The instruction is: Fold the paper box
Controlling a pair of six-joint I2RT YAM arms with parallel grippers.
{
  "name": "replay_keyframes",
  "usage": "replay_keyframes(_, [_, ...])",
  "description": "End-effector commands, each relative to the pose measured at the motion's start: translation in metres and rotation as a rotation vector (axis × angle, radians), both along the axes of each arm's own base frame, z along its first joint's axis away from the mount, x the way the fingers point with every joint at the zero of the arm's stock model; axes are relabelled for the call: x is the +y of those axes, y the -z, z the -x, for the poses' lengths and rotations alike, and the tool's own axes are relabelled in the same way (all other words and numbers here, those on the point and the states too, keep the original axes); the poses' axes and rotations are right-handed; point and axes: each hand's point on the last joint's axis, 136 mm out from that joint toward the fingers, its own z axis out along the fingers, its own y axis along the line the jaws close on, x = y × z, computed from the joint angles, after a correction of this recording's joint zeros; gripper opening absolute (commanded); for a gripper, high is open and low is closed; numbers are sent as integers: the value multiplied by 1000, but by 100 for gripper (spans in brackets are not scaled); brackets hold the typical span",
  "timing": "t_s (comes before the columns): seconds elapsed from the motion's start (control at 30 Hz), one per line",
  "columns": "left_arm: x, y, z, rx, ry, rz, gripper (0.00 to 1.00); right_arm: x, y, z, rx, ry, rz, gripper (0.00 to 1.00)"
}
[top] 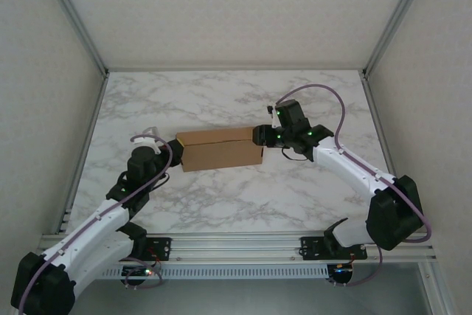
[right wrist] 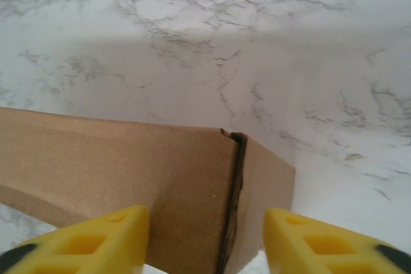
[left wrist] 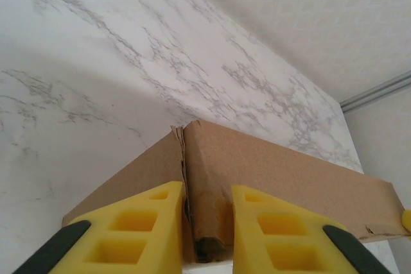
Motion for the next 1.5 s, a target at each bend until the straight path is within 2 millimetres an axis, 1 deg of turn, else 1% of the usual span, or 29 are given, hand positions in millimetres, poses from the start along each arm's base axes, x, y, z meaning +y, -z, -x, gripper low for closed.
replay_keyframes(0.0, [13, 57, 17, 180, -40, -89, 23, -23, 76, 38, 255, 8, 122, 40])
replay_keyframes(0.07, [14, 58, 18, 184, -48, -83, 22, -23, 83, 43, 279, 5, 110, 35])
replay_keyframes(0.13, [15, 58, 17, 184, -54, -85, 18, -23, 88, 48, 303, 3, 110, 32])
replay_keyframes(0.2, [15, 57, 17, 181, -56, -84, 15, -24, 90, 52, 319, 2, 113, 32])
replay_keyframes(0.3, [15, 52, 17, 175, -57, -81, 16, -23, 78, 52, 295, -3, 93, 32])
replay_keyframes(0.37, [13, 48, 16, 169, -47, -75, 19, -23, 65, 50, 266, -3, 79, 33])
replay_keyframes(0.43, [12, 50, 17, 180, -49, -67, 22, -25, 59, 47, 243, 5, 88, 34])
replay_keyframes(0.47, [12, 53, 18, 188, -53, -59, 22, -27, 60, 46, 241, 8, 98, 34])
replay_keyframes(0.5, [12, 57, 18, 196, -54, -45, 22, -28, 66, 47, 251, 9, 111, 34])
replay_keyframes(0.63, [5, 71, 24, 231, -36, 26, 19, -30, 93, 55, 326, 16, 134, 32])
replay_keyframes(0.67, [3, 73, 26, 234, -32, 39, 18, -31, 97, 57, 327, 17, 133, 31])
replay_keyframes(0.7, [2, 74, 27, 233, -24, 48, 17, -30, 96, 58, 309, 13, 126, 31])
replay_keyframes(0.73, [0, 72, 27, 230, -19, 52, 16, -30, 93, 59, 284, 12, 120, 31])
replay_keyframes(0.9, [-7, 62, 31, 222, 15, 39, 12, -28, 63, 65, 112, -19, 116, 27])
replay_keyframes(0.97, [-10, 61, 35, 231, 30, 40, 10, -30, 58, 71, 65, -28, 146, 26])
replay_keyframes(1.1, [-15, 58, 49, 254, 61, 46, 9, -39, 55, 85, 12, -20, 210, 24])
replay_keyframes(1.13, [-17, 57, 52, 257, 71, 46, 10, -38, 54, 91, 2, -33, 218, 24])
replay_keyframes(1.3, [-23, 56, 68, 290, 100, 64, 10, -43, 51, 109, -20, -18, 206, 23])
replay_keyframes(1.47, [-35, 66, 87, 334, 159, 73, 14, -42, 55, 126, -10, -27, 197, 24])
